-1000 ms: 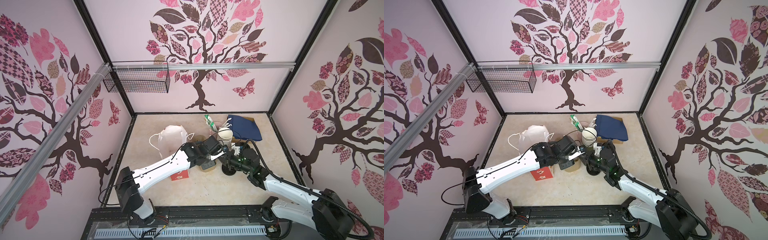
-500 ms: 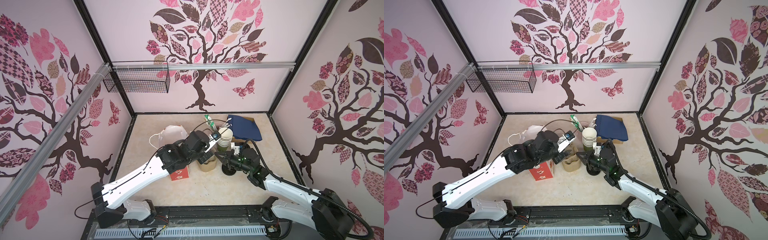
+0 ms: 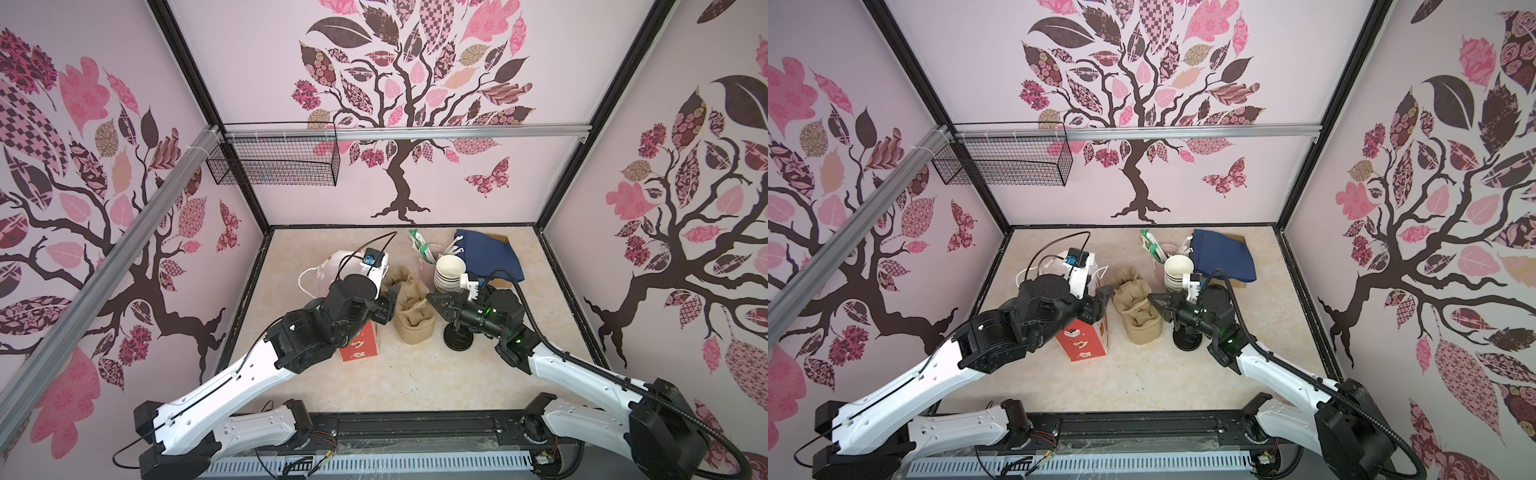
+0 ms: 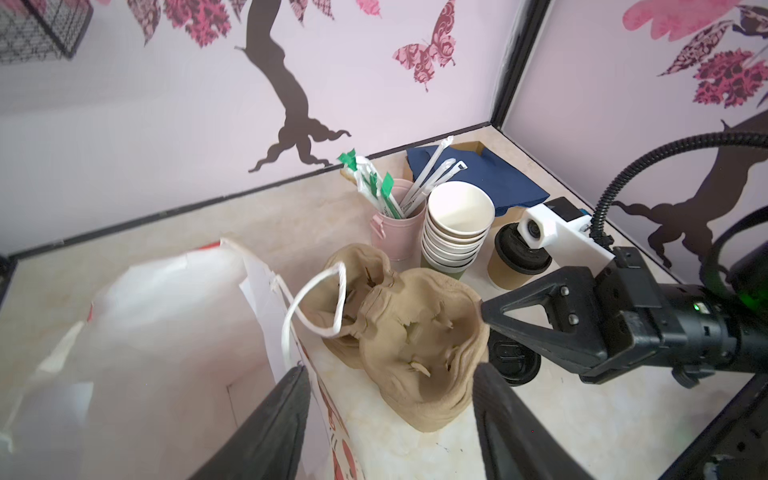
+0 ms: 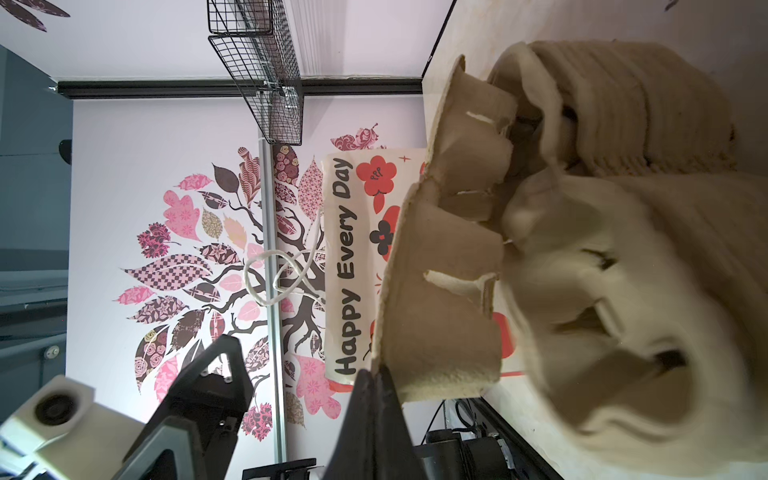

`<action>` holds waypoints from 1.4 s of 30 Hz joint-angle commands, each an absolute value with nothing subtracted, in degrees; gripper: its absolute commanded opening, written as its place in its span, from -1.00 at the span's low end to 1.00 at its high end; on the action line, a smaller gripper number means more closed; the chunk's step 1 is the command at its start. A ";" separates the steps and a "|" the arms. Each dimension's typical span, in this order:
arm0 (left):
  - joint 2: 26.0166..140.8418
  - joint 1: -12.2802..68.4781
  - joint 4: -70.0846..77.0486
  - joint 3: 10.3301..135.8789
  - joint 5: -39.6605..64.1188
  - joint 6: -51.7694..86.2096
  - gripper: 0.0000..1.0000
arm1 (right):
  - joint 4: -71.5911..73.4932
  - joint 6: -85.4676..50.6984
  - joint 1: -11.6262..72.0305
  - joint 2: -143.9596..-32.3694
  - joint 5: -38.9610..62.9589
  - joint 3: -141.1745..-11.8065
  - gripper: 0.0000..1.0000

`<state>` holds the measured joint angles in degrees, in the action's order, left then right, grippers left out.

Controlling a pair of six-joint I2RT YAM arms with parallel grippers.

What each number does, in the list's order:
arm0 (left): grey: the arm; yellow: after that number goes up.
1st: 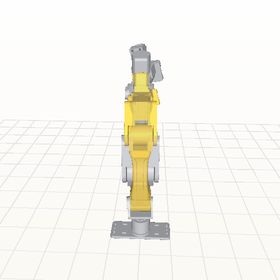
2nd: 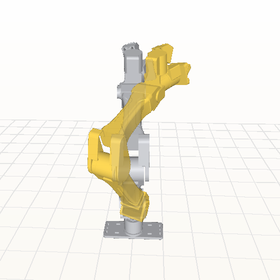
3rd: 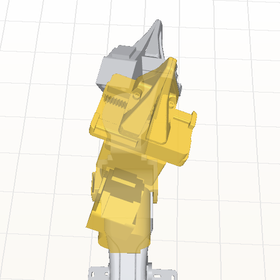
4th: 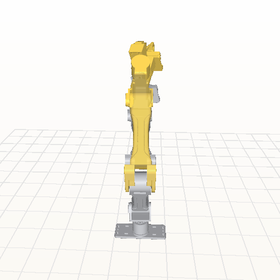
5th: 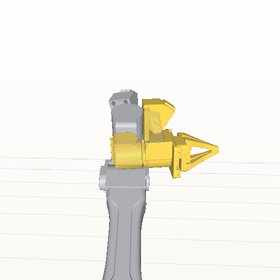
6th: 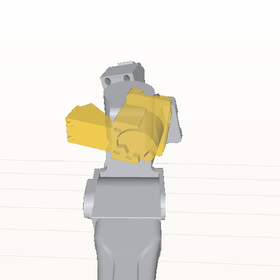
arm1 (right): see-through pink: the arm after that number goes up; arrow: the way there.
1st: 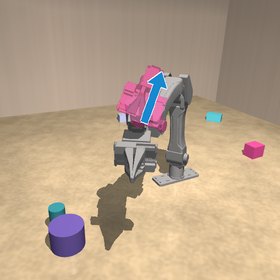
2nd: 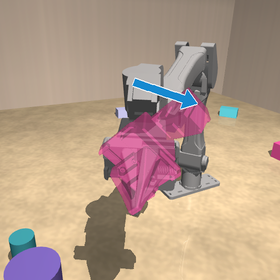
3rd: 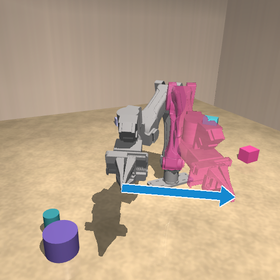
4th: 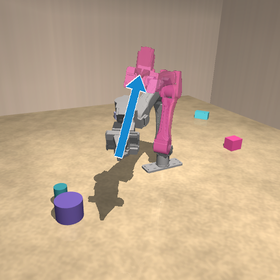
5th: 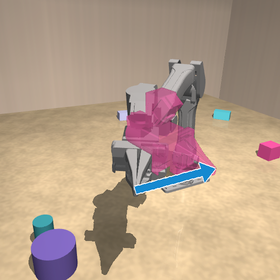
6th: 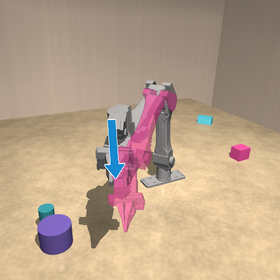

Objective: Pack a coffee takeout order
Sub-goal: Place the cup tray in the cup tray.

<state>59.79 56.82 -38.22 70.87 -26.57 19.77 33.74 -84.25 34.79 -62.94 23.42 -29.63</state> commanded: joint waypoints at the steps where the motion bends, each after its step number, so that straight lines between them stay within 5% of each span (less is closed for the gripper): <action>1: 56.27 56.60 -38.08 66.94 -26.60 36.61 0.31 | 35.56 -84.29 34.65 -62.48 24.52 -30.64 -1.00; 11: 52.91 56.77 -36.80 62.21 -21.74 46.57 0.29 | 37.27 -84.74 34.59 -61.21 24.53 -28.39 -1.00; 42: 48.16 56.87 -37.38 60.84 -29.52 43.69 0.30 | 48.26 -83.75 34.53 -55.55 22.81 -15.53 -1.00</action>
